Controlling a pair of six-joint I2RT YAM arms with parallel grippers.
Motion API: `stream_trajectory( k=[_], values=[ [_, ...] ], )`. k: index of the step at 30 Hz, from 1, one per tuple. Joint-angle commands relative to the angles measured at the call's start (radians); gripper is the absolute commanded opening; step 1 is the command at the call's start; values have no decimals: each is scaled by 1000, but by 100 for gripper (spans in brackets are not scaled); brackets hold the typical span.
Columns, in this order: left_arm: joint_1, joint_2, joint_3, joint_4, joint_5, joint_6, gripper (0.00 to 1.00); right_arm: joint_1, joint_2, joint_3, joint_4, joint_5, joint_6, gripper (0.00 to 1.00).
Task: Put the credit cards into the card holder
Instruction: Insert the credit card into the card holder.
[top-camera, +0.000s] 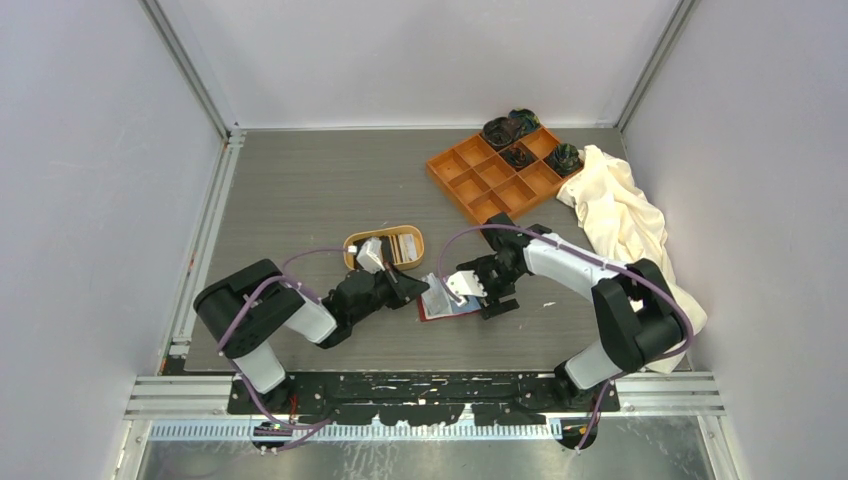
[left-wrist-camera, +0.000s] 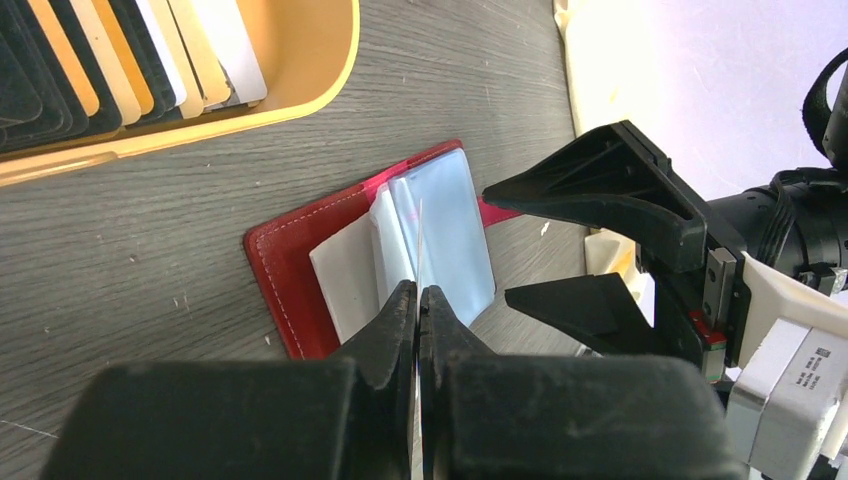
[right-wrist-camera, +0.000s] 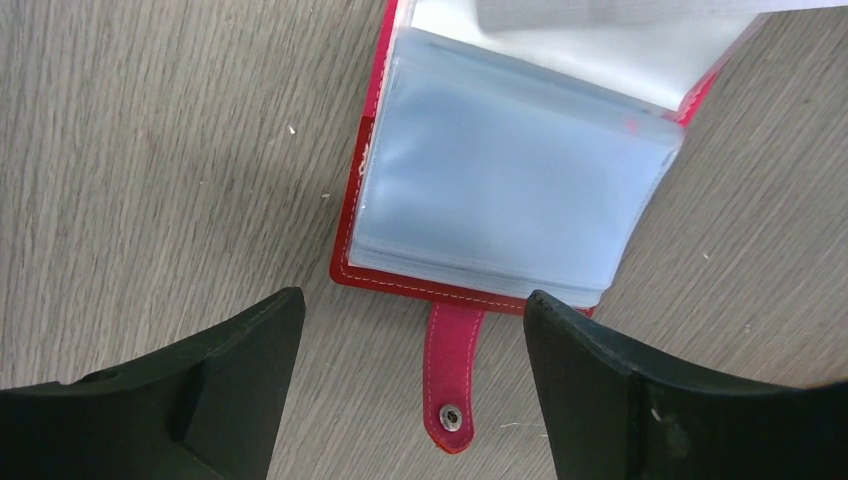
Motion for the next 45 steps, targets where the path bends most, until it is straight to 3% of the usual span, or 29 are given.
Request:
stream_trajectory(
  k=[1,23,36,45],
  values=[
    [-14,35,29,94,-67,-30,0,12,16,19,7,26,7,85],
    [-32,53,31,160,-38,-64,0,37,54,35,-20,68,2,83],
    [-44,186,59,218,-44,-112,0,41,54,39,-29,72,0,83],
    [-51,194,48,211,-66,-119,0,47,58,41,-33,74,-2,83]
  ],
)
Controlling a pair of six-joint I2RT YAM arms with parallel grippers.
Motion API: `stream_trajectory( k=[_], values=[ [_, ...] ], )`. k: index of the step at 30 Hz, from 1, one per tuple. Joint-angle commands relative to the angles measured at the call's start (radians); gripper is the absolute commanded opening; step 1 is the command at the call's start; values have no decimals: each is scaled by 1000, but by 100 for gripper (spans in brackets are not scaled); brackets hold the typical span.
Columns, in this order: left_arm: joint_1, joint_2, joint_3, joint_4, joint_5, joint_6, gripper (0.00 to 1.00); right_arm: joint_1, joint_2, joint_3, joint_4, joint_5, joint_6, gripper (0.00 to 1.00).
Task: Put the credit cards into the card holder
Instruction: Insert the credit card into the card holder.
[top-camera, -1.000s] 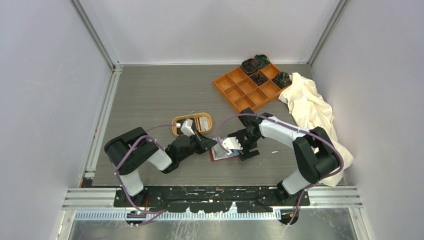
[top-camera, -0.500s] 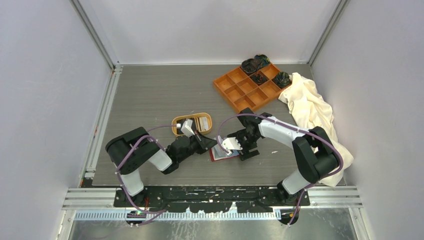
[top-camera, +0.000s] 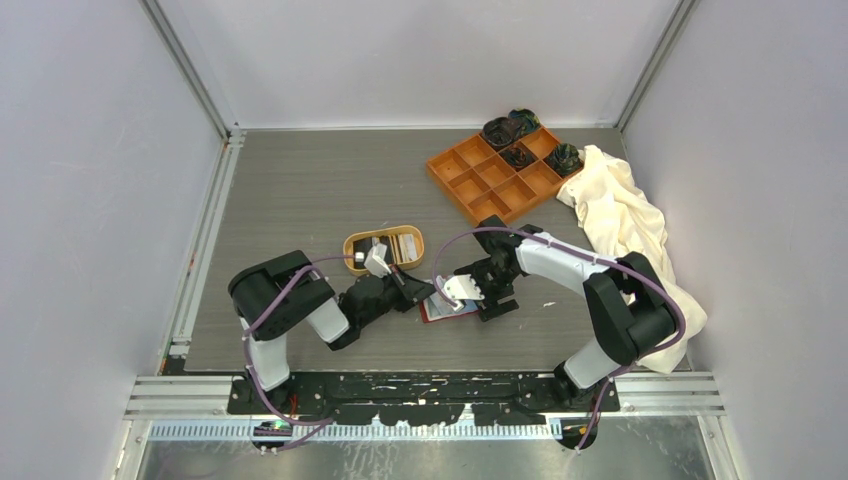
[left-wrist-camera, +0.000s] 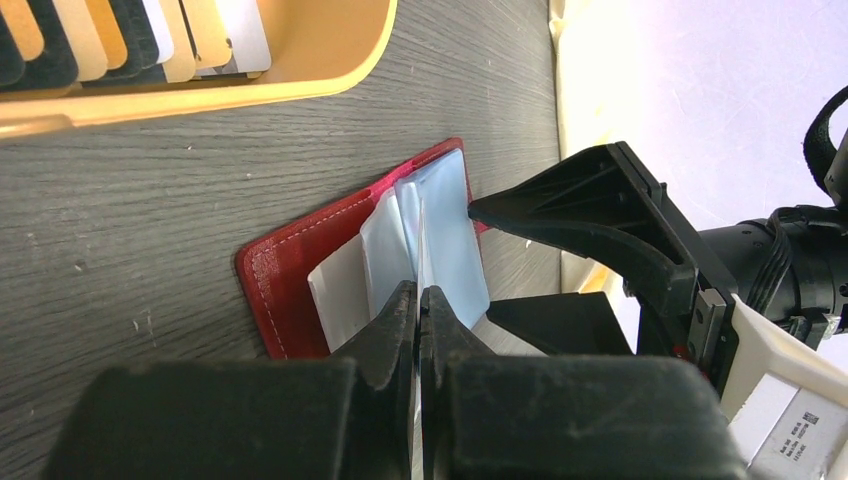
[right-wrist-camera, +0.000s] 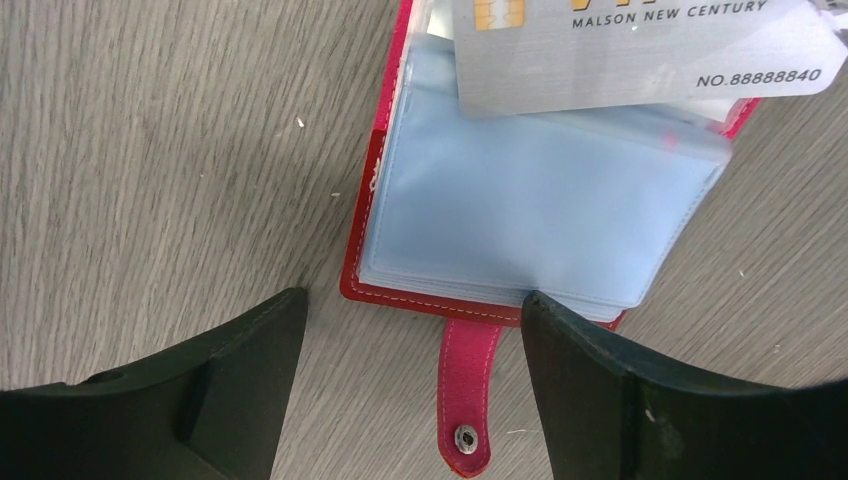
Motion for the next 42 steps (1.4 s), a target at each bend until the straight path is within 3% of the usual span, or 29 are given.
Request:
stream_trajectory(
  k=[1,17,32,42],
  values=[
    [-10,1,7,44,-30,10,0,9,5,26,-19,-1,-4,83],
    [-50,26,55,-3,-34,-3,0,14,8,30,-25,0,-3,83],
    [-66,-61,62,-298,-103,-79,0,23,5,33,-29,1,-4,83],
    [-67,-36,98,-312,-67,-80,0,27,4,33,-31,2,-5,83]
  ],
)
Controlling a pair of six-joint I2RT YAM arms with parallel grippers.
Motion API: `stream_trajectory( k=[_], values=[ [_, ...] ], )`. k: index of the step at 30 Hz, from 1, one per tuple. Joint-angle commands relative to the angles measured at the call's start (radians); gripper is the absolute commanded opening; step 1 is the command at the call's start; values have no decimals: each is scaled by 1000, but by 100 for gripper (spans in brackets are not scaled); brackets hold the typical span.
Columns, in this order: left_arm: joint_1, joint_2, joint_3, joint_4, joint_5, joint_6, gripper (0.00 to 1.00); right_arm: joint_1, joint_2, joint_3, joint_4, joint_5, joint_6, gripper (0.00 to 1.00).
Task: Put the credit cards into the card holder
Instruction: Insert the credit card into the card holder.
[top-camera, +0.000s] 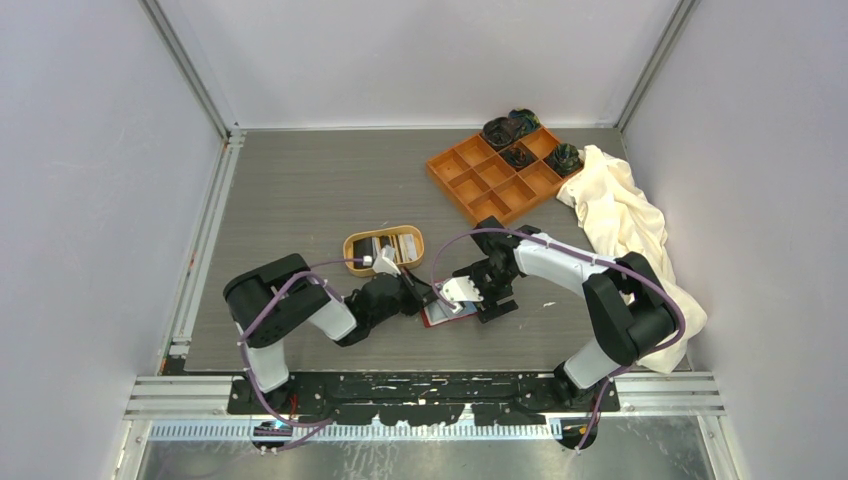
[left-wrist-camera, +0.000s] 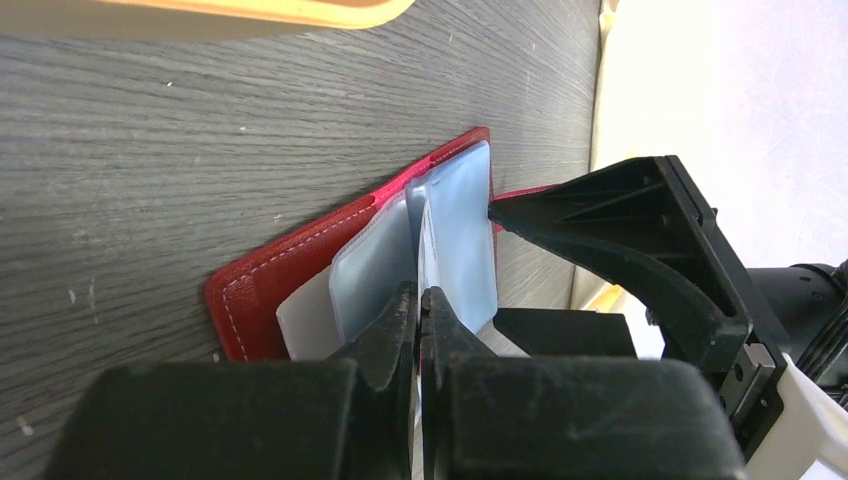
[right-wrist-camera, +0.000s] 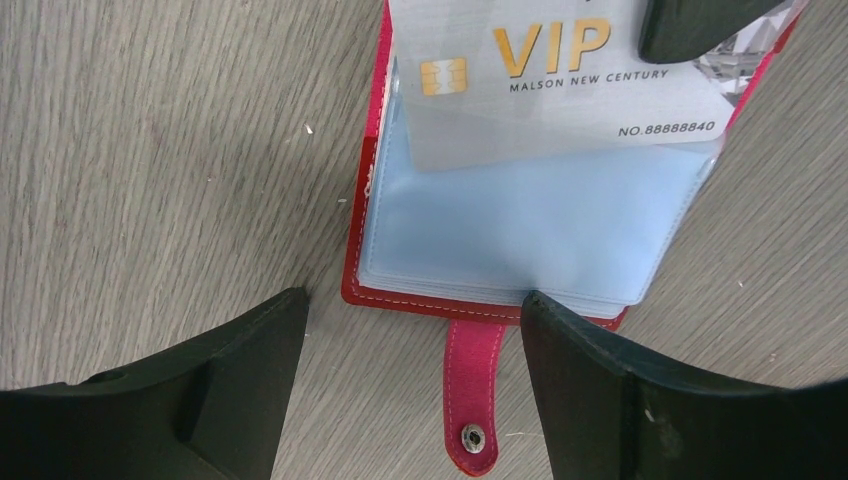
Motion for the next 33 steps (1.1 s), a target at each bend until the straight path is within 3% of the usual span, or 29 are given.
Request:
stream_trajectory(
  k=[1,33],
  values=[
    [-5,12,23,-67,2,18,0,10,4,30,-24,-10,-5,83],
    [35,61,71,-101,94,12,4,21,-4,33,-26,-6,-2,83]
  ],
)
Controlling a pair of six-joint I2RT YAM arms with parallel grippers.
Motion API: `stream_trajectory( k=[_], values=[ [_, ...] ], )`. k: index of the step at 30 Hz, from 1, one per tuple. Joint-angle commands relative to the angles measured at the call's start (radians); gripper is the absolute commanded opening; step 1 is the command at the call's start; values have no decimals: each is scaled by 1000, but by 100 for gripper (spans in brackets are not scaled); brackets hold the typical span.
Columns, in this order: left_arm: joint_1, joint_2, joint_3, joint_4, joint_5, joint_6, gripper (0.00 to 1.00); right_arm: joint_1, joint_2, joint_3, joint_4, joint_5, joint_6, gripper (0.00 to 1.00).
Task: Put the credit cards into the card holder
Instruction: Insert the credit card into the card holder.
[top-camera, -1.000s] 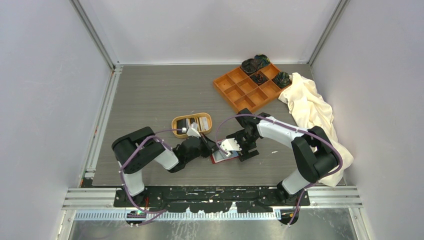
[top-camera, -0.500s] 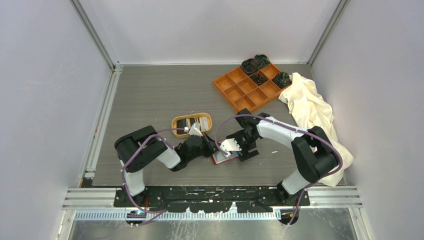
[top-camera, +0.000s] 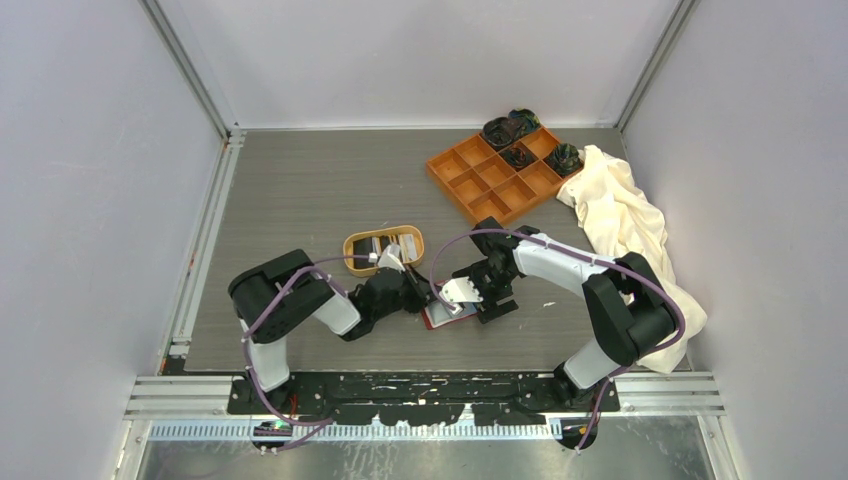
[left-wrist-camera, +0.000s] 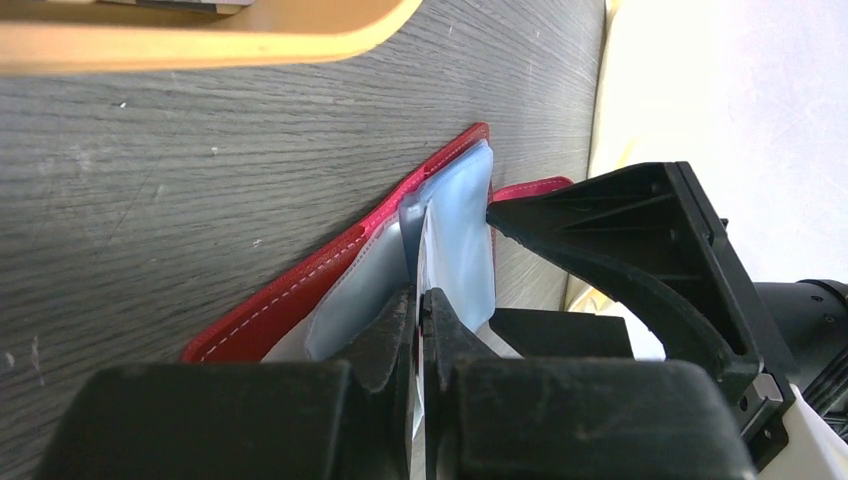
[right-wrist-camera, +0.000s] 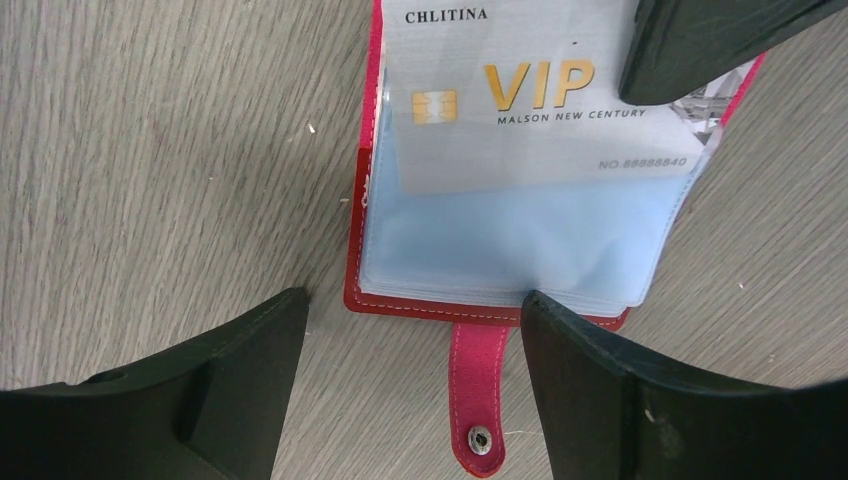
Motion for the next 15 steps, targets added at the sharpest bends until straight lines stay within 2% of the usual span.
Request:
stream_trajectory(
  k=[1,15],
  values=[
    [12,36,26,-63,31,24,4,12,-4,32,-24,-20,-3,83],
    [45,56,74,-122,95,52,9,16,-10,33,-26,-21,-4,83]
  ],
)
